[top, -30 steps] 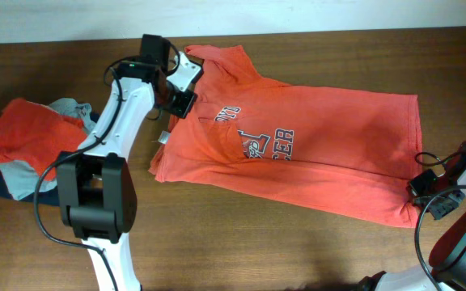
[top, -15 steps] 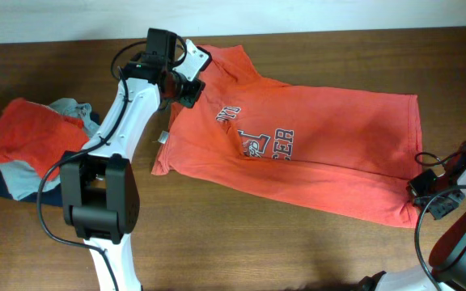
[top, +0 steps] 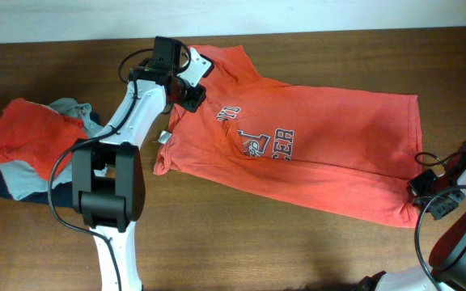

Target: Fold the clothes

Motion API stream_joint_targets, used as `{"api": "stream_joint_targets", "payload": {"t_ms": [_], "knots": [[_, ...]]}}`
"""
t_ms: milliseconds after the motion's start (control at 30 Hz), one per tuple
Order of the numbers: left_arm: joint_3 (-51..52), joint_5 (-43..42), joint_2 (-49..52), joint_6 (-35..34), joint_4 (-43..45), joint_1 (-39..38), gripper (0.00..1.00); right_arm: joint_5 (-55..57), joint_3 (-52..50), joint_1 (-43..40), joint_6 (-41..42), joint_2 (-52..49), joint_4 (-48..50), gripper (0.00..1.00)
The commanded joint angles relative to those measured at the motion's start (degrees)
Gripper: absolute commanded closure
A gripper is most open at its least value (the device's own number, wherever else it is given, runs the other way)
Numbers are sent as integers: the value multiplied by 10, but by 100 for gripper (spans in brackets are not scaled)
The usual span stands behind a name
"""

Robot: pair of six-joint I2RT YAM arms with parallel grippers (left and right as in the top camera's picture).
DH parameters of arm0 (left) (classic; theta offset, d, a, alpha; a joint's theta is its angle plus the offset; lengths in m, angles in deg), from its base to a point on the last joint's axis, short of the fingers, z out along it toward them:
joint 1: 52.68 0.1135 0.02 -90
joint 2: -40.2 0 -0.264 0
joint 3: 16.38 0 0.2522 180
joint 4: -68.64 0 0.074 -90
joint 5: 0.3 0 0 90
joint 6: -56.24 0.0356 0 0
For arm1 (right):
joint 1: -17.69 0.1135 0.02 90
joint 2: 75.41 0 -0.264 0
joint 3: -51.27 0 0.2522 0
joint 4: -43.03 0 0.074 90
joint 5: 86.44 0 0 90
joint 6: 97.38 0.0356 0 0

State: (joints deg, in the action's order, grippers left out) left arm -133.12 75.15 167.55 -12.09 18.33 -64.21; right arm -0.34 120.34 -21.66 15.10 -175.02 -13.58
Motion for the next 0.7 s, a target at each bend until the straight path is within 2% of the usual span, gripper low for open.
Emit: {"api": "stream_joint_targets", "payload": {"t_ms": [0,33,67,100,267,300,467,533,667], "knots": [[-43,56,0,-21,-39,-3,18,-2,9,-5,5,-6,0,87],[-64,66,0,-22,-73,-3,13,-2,9,-5,5,-6,-1,87],[-89,75,-1,-23,-117,-2,4,-2,9,-5,5,-6,-1,87],[-112,86,-1,-34,-160,-2,1,-2,9,-5,5,-6,-1,87],[-179,118,-4,-64,-350,11,1,-2,9,-5,5,-6,1,87],[-179,118,-4,-93,-418,20,4,-2,9,-5,5,-6,1,87],[-178,131,-12,-106,-557,43,11,-2,9,-5,5,-6,2,87],[-178,137,-24,-111,-602,53,11,-2,9,-5,5,-6,2,86],[-123,144,-102,-127,-602,69,11,-2,9,-5,5,-6,1,86]]}}
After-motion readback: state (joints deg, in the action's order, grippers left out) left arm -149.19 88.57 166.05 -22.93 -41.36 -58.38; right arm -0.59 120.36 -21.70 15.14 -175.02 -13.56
